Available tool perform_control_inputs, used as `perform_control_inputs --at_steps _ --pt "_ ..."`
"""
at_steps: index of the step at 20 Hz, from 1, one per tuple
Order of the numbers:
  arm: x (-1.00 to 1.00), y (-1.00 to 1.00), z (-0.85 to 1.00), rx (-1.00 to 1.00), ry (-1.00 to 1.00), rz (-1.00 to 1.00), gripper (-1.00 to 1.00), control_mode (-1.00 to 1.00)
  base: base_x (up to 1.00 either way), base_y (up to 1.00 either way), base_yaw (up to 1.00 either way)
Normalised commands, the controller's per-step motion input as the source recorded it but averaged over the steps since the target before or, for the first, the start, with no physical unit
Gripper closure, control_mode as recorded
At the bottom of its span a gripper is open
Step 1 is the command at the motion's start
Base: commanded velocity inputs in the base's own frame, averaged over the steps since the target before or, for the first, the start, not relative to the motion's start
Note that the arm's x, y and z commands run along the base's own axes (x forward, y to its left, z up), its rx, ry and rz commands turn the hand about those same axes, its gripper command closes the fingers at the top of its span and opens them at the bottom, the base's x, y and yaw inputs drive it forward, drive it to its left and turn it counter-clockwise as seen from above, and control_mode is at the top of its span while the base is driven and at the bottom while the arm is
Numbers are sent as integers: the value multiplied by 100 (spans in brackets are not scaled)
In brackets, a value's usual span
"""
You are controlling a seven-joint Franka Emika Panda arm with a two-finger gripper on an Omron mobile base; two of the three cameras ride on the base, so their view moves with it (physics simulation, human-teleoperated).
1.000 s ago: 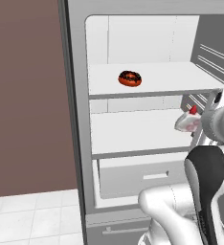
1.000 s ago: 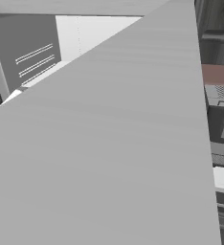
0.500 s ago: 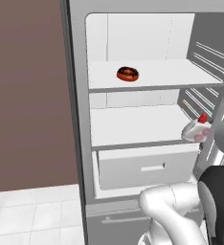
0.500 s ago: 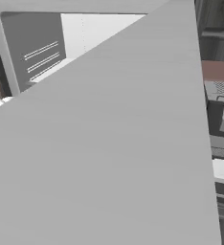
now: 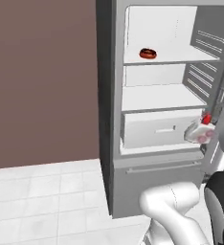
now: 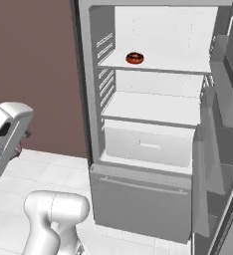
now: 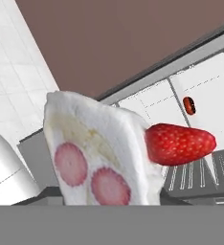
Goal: Take the donut and cake from the fridge and place them on the empty tray on the dining counter.
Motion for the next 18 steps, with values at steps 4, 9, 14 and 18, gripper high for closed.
perform_control_inputs --at_steps 4,9,14,18 --pt "0 0 0 0 0 0 100 100 -86 77 -58" --pt "0 0 0 0 0 0 100 100 -13 5 -99" --pt "0 0 0 0 0 0 100 100 0 0 -100" --pt "0 0 0 0 0 0 100 100 0 0 -100"
